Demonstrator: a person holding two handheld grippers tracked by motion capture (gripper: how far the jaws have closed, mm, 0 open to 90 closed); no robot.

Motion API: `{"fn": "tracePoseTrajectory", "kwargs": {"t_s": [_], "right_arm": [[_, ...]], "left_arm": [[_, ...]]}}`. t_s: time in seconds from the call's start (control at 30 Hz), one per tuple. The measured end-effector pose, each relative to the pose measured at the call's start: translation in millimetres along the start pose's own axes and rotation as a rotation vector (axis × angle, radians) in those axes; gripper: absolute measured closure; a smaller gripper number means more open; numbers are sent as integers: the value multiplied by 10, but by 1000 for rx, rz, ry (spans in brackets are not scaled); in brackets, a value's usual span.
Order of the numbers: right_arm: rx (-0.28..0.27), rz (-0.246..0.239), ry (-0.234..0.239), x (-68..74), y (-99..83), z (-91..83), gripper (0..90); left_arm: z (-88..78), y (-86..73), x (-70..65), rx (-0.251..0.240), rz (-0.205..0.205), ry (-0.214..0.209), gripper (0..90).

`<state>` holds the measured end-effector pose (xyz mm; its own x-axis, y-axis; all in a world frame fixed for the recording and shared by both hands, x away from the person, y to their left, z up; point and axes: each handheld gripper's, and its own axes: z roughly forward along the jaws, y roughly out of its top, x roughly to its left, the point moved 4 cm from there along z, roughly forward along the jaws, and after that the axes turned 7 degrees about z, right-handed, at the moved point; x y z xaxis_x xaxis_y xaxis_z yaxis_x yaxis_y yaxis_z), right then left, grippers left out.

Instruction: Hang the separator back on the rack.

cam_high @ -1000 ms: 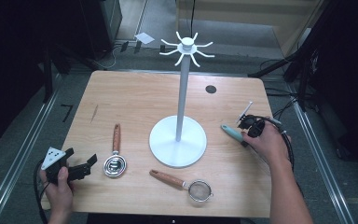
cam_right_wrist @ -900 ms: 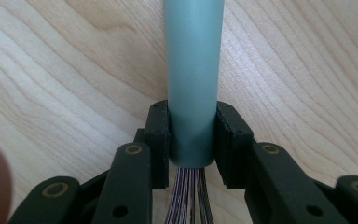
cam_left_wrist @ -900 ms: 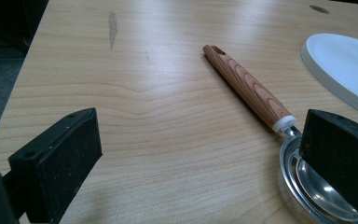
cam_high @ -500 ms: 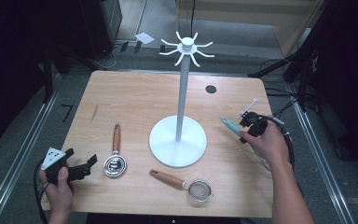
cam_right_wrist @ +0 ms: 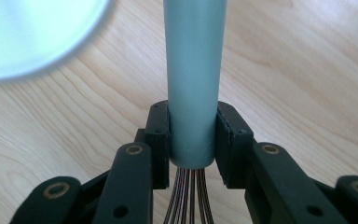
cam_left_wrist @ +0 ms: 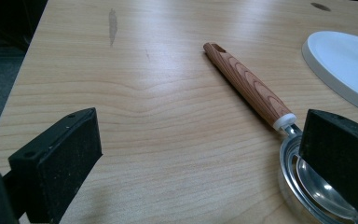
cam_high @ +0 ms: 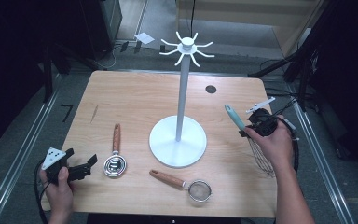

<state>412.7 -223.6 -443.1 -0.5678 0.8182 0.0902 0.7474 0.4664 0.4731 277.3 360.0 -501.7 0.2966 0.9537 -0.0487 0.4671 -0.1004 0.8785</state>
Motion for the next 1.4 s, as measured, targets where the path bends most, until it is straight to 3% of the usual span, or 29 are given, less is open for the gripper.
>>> {"fn": "tracePoseTrajectory", "kwargs": {"t_s": [0.03,0.17,0.47,0.63,0.7,0.93,1.4], "right_arm": [[-40,14,26,17,11,-40,709],[-89,33,51,39,28,-96,708],[-282,84,141,159,118,-354,708],[-337,89,145,235,150,-432,708],[-396,89,165,312,176,-490,708],[-499,76,165,509,231,-592,707],[-624,46,166,842,289,-769,707]], "left_arm": [[-2,0,1,0,0,-1,0],[-3,0,3,-1,0,-2,0],[0,0,6,-2,-8,0,0],[0,0,8,-1,-8,-2,0],[0,0,7,-2,-8,-2,0],[0,0,7,-2,-8,-2,0],[1,1,6,-2,-10,-3,0]]}}
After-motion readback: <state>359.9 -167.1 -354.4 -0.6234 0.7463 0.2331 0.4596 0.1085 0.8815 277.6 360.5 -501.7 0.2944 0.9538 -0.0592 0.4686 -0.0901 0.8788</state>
